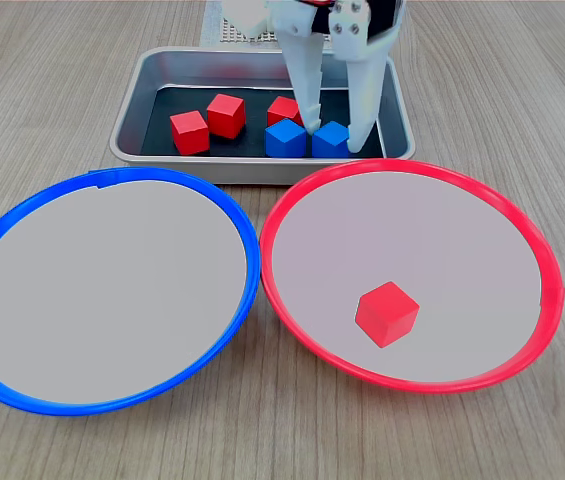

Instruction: Resolve any anomalies and move all blocks to matching dishes

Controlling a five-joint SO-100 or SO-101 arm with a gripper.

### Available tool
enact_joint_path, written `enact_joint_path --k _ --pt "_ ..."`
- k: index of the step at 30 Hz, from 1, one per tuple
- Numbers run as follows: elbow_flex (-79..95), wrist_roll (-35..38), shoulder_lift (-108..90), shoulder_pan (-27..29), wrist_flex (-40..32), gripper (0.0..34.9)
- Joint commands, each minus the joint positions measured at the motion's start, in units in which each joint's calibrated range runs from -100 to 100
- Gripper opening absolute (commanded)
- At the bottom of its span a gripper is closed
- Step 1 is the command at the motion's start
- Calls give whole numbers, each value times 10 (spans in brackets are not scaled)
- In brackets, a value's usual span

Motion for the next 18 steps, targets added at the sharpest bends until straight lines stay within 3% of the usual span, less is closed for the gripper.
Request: enact_joint_path --k 1,3,5,12,15,18 --pt "-8 8 22 -4 -22 131" --pt "-10 13 29 -4 -26 105" --pt "-18 12 34 -4 -22 4" --pt "-138 -22 5 8 76 2" --pt "-239 -47 9 31 129 1" --pt "-313 -63 27 62 135 1"
